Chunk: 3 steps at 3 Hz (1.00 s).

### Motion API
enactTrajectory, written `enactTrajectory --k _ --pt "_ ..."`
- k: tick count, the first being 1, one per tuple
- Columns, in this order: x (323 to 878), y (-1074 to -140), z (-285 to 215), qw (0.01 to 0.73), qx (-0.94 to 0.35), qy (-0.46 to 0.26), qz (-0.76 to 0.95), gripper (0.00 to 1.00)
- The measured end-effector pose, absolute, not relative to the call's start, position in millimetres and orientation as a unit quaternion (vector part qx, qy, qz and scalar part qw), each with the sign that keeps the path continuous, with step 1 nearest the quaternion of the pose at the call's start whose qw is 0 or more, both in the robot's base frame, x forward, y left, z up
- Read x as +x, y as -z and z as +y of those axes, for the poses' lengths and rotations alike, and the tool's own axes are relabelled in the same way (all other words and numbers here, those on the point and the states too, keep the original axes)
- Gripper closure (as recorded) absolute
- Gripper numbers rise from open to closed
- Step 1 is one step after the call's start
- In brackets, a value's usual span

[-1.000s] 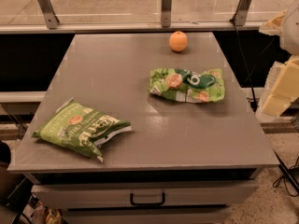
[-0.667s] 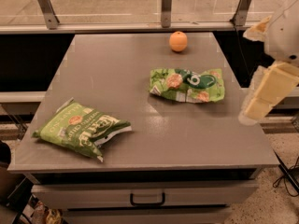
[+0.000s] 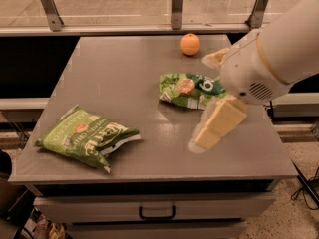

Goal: Pick green jalapeno chip bag

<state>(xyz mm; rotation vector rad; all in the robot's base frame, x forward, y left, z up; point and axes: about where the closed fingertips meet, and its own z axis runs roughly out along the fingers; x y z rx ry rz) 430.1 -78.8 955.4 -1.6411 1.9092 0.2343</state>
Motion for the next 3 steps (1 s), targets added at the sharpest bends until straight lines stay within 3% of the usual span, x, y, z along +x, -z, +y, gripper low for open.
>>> enactTrajectory --k 3 --pt "447 -887 66 0.332 -0.619 -0.207 0.681 0.00"
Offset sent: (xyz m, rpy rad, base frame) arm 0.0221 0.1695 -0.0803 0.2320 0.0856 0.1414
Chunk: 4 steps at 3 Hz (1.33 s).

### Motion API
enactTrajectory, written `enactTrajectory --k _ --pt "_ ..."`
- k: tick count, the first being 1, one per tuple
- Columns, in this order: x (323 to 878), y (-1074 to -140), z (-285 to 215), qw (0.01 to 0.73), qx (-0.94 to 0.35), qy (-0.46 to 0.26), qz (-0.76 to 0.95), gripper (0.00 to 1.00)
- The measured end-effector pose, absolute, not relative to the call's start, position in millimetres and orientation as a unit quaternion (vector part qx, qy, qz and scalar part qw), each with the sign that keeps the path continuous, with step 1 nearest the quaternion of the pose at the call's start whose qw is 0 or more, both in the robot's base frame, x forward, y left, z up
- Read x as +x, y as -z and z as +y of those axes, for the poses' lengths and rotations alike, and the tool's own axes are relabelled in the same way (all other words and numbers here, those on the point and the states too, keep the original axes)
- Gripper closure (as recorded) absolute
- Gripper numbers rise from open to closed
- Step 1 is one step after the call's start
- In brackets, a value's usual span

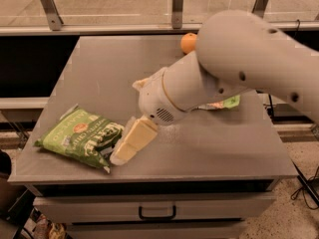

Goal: Pick green jalapeno chip bag

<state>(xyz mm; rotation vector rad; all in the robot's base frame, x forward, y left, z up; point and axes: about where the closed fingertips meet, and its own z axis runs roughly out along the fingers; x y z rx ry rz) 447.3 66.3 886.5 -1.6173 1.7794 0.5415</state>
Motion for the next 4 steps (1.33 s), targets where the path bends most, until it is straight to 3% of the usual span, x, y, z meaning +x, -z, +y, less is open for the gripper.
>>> enactTrajectory --k 2,4 --pt "434 -871 125 0.309 -0.631 -0.224 0.676 0.00" --pt "450 -841 145 0.249 -0.619 -0.211 0.715 0.00"
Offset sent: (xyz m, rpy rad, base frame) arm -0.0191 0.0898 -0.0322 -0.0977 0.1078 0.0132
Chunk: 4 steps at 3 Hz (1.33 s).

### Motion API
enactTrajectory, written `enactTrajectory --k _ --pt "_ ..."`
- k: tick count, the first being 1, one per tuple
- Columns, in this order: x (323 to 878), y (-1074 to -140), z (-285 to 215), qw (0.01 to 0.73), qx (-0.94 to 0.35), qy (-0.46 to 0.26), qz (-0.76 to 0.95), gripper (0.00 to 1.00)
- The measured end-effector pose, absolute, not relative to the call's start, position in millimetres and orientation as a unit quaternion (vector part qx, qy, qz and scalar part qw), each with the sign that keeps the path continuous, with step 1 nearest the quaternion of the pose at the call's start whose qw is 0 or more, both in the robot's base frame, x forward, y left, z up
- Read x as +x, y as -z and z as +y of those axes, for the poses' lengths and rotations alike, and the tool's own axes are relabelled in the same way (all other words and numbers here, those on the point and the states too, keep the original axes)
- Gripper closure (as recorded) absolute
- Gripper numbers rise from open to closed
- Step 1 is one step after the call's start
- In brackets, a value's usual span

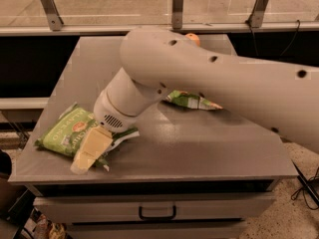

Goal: Pick green jalapeno chip bag

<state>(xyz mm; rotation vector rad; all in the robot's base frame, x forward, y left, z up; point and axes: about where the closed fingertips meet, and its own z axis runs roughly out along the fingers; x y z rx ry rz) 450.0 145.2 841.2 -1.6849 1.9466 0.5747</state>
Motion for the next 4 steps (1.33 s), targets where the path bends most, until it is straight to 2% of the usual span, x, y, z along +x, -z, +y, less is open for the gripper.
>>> enactTrajectory --k 1,4 --pt "449.0 -842.3 146.1 0.249 -0.618 -0.210 0.715 0.17" --pt "445.9 -847.0 147.3 0.253 -0.621 -0.207 0.713 0.86"
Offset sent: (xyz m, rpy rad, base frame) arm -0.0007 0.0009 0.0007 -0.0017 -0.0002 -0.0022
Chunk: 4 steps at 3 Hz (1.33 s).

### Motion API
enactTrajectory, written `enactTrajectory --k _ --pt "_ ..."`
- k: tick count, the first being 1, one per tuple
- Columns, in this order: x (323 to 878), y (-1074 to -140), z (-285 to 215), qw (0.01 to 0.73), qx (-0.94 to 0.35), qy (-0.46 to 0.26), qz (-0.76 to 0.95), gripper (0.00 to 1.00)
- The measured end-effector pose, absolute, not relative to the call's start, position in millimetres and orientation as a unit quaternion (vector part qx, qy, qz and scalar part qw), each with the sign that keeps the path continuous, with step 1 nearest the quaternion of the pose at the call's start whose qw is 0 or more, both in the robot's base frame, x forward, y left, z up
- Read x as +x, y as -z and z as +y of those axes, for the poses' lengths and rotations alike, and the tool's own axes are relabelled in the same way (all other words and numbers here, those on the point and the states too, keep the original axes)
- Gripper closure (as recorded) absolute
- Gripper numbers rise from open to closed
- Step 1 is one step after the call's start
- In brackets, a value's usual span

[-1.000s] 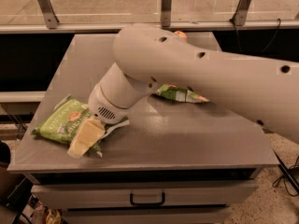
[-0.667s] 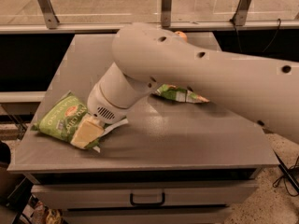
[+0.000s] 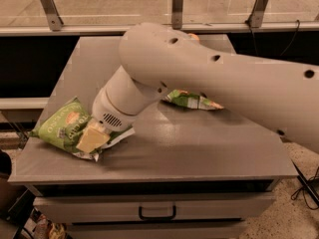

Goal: Pick green jalapeno chip bag

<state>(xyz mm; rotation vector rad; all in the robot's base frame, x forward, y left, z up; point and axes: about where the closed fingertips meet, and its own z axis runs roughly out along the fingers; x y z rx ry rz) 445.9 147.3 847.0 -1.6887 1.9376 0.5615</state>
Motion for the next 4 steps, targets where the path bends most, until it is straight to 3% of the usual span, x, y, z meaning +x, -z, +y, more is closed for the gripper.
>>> enactTrajectory --k 1,4 --pt "445 -848 148 0.254 -0.622 -0.206 0.712 1.00" --pt "451 -872 136 0.279 -0.628 -0.231 0.689 1.00"
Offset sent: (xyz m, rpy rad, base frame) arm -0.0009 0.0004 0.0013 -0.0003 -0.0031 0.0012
